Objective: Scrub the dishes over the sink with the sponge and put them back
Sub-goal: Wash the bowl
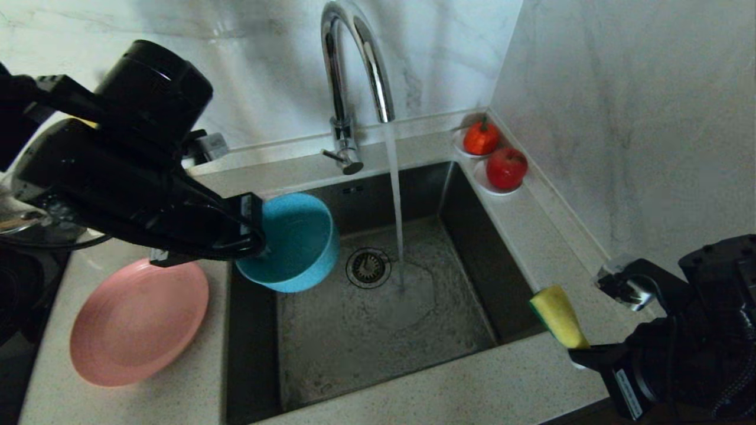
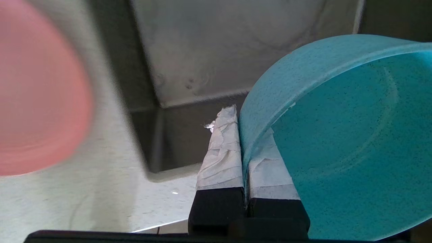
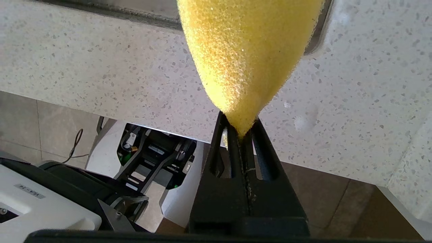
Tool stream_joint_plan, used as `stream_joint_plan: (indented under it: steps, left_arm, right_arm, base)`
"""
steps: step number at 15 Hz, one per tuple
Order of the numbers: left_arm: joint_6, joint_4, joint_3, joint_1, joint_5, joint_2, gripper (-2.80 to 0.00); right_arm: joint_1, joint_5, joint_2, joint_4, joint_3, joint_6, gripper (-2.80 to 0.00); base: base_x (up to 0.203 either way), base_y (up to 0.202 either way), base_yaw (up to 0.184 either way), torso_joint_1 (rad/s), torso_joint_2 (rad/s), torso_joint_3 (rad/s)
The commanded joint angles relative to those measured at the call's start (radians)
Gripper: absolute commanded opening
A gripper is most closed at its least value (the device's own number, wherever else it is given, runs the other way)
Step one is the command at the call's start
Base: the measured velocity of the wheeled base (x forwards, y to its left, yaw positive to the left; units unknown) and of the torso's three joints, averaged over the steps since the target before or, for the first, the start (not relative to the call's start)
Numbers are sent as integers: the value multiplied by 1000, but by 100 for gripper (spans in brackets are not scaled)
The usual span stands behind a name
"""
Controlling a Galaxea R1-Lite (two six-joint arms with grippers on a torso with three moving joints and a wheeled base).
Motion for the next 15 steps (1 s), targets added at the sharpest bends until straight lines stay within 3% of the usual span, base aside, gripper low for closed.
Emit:
stream_joint_plan:
  steps: [1, 4, 15]
  left_arm:
    - [-24, -37, -1, -62, 31, 64, -280]
    - [-51, -96, -4, -123, 121, 122, -280]
    - [-86, -101, -119, -161, 133, 218, -280]
  right_arm:
    - [0, -1, -11, 3, 6, 3, -280]
    - [0, 21, -16, 0, 20, 34, -280]
    - [-14, 28, 2, -3, 50, 36, -280]
  base:
    - [0, 0, 0, 0, 0, 0]
    - [0, 0, 0, 0, 0, 0]
    - [0, 0, 0, 0, 0, 0]
